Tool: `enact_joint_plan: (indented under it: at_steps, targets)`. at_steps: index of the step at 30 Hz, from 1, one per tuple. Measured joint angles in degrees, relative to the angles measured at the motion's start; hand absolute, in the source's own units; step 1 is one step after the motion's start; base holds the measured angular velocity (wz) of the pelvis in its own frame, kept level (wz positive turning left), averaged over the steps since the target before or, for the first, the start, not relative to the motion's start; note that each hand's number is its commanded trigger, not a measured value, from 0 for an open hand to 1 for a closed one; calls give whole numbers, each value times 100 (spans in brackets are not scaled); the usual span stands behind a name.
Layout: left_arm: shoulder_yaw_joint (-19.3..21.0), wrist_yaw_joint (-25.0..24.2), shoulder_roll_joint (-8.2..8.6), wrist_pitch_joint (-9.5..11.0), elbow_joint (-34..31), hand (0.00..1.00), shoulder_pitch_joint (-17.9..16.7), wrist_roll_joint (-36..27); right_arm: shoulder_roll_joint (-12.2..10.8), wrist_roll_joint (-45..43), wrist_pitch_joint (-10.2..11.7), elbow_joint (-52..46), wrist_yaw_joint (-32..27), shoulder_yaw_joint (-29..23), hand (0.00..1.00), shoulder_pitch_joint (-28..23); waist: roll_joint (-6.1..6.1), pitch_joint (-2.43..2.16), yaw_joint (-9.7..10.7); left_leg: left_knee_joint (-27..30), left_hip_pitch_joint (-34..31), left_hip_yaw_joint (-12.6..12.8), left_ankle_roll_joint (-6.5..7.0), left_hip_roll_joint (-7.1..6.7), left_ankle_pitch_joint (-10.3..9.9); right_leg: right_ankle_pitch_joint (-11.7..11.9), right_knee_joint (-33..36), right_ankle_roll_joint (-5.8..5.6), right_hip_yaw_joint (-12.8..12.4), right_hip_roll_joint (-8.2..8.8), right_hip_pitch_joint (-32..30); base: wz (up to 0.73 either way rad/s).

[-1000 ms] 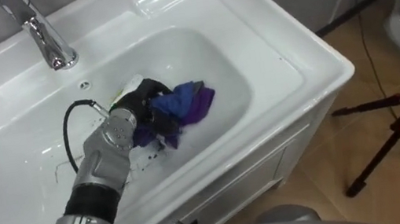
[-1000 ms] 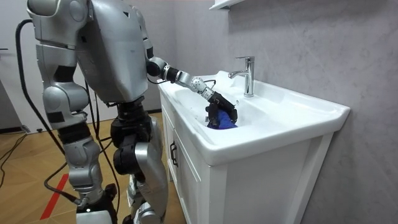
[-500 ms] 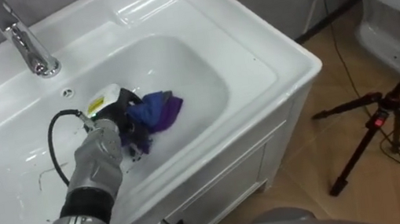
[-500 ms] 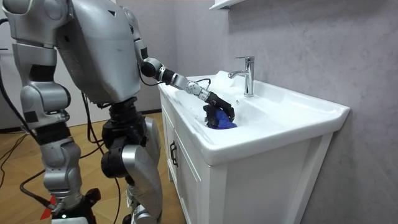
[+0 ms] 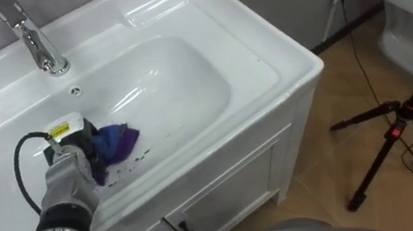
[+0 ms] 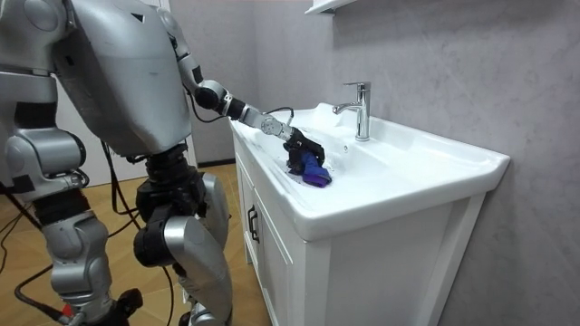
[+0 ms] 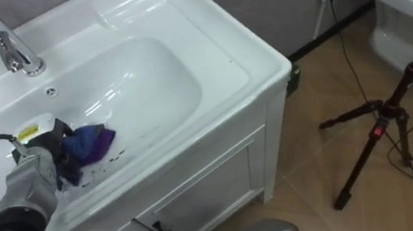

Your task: Wipe basin

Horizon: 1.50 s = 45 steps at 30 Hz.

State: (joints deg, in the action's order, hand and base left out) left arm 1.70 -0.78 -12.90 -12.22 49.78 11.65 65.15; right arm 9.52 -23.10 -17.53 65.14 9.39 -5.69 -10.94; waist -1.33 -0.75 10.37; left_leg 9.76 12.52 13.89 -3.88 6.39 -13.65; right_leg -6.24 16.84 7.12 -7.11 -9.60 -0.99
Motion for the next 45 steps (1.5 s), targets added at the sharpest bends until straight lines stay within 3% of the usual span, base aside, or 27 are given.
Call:
enact_joint_plan:
  at_steps: [5,7,14,21,26,33,40,45]
  targets:
    - [53,-245,-21,-187,-77,100,-45,91,1,30,-101,30,-66,-10,0,39,-19,-15,-145,193,-3,-31,-12,7,58,-30,30,68,4,-1,56,-5]
    - [57,-518,-125,-304,-171,100,-96,387,2,6,-138,12,-77,-19,0,89,-15,-14,-157,250,-6,-27,-12,15,59,-64,48,101,-59,-25,68,-4]
    - [508,-788,-182,-511,-414,100,-258,961,8,-261,-130,-87,-42,-20,0,168,-6,-12,-307,300,3,-25,-29,32,73,-88,93,138,-58,-39,86,1]
    - [508,-902,-183,-529,-446,100,-251,1222,7,-469,-127,-85,13,-13,0,325,19,-5,-308,322,-2,-30,-33,42,74,-92,103,145,-2,-27,103,3]
    - [489,-1092,-205,-546,-655,100,-244,1223,24,-474,-135,-37,5,-6,0,386,47,4,-310,529,-216,-53,-33,60,74,-120,106,161,195,48,47,21]
    - [486,-1173,-226,-545,-696,100,-251,1349,61,-598,-125,-25,-9,-12,0,474,-69,14,-427,607,-326,-54,-28,93,78,-154,116,215,293,56,-7,6]
    - [364,-1233,-224,-538,-881,100,-383,1343,200,-577,-43,173,-89,-9,0,698,-134,-9,-463,599,-362,-478,-6,5,138,-315,215,262,513,146,39,19]
    - [334,-1197,-220,-537,-844,100,-411,1278,209,-445,172,172,-243,36,0,783,-182,-3,-462,599,-399,-520,-42,-28,194,-444,312,352,598,177,41,11]
